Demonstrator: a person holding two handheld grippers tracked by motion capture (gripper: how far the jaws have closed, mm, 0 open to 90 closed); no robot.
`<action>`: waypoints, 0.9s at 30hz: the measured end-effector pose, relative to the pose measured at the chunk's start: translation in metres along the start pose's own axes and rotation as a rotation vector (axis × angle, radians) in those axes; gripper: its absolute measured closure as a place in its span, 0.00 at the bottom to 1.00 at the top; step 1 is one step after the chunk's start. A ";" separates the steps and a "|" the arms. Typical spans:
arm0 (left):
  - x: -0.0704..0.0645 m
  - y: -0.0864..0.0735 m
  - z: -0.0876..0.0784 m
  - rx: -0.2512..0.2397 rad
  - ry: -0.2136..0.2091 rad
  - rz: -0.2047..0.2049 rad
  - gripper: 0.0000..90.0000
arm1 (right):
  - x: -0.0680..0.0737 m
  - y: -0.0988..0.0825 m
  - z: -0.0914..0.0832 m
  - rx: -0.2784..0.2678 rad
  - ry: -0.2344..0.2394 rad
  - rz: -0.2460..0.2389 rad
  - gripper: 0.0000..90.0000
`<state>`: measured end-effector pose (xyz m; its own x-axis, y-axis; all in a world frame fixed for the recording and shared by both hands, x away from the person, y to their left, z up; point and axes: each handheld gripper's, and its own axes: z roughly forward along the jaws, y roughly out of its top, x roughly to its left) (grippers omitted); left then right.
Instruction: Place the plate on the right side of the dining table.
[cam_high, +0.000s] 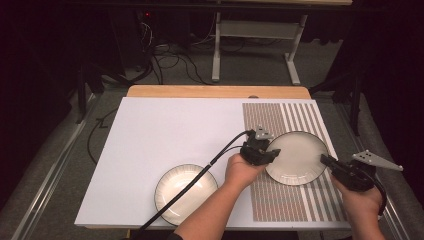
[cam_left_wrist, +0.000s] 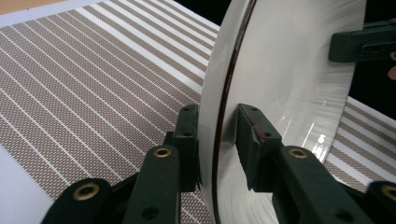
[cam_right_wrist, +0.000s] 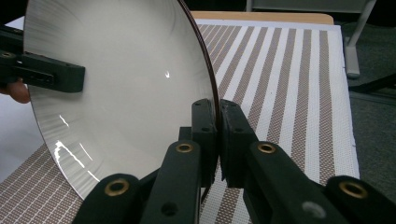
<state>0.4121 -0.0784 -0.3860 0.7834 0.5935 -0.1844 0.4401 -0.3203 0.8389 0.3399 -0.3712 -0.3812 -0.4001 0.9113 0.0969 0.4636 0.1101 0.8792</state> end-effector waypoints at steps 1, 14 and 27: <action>0.000 0.000 0.000 0.000 0.000 0.000 0.77 | 0.000 0.000 0.000 0.000 0.000 0.000 0.98; 0.003 0.002 -0.037 -0.068 0.078 0.039 0.52 | 0.002 0.002 0.004 0.002 0.001 0.008 0.98; 0.024 -0.028 -0.117 -0.161 0.111 0.036 0.35 | 0.003 0.005 0.008 0.038 -0.020 0.021 0.97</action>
<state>0.3673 0.0314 -0.3542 0.7401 0.6646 -0.1028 0.3299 -0.2255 0.9167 0.3476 -0.3646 -0.3800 -0.3747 0.9212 0.1053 0.5014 0.1058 0.8587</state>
